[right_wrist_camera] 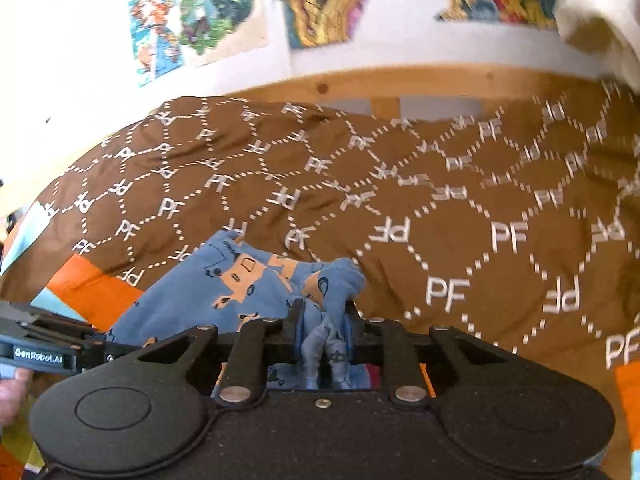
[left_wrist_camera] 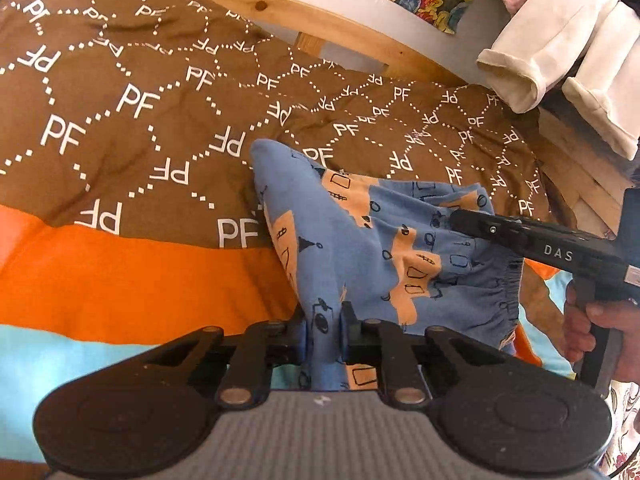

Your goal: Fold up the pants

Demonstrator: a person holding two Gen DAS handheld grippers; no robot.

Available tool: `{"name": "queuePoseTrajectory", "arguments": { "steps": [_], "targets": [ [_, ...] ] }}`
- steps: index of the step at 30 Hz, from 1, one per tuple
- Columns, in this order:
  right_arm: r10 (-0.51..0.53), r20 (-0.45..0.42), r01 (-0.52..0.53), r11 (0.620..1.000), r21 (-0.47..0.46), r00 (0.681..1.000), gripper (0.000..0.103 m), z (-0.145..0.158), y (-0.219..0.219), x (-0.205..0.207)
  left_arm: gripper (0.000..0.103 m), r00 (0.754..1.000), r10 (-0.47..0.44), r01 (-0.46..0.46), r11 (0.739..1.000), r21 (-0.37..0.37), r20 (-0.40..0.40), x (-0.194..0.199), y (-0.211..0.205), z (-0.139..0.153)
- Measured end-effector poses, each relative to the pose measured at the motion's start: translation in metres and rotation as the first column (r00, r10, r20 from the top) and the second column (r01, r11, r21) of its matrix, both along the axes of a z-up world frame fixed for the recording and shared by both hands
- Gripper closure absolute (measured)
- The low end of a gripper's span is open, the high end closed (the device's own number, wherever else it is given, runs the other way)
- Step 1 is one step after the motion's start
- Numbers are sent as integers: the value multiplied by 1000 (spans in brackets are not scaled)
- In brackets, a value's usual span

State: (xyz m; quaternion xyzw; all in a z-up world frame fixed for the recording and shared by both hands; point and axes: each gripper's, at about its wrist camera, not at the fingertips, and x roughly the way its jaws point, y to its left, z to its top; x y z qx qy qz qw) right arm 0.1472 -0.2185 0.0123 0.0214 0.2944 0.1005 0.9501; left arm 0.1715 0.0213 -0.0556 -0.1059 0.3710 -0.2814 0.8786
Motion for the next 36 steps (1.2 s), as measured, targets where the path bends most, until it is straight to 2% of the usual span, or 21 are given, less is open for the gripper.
{"name": "queuePoseTrajectory", "arguments": {
  "steps": [11,18,24,28,32,36],
  "targets": [
    [19,62,-15,998,-57,998,84,23,11,-23,87,999,0,0,1000,10,34,-11,-6,27],
    [23,76,-19,999,-50,997,84,48,-3,-7,87,998,10,-10,1000,-6,63,7,-23,55],
    [64,111,-51,992,-116,992,84,84,-16,37,87,990,27,-24,999,-22,137,47,-45,82],
    [79,124,-58,985,-164,989,84,101,-24,81,87,985,65,-59,997,-41,161,82,-55,86],
    [62,95,-45,984,-174,994,84,96,-33,124,87,989,92,-88,995,-44,118,116,-61,74],
    [20,23,-16,988,-154,1000,84,66,-43,158,87,994,86,-85,996,-12,74,139,-64,52]
  ]
}}
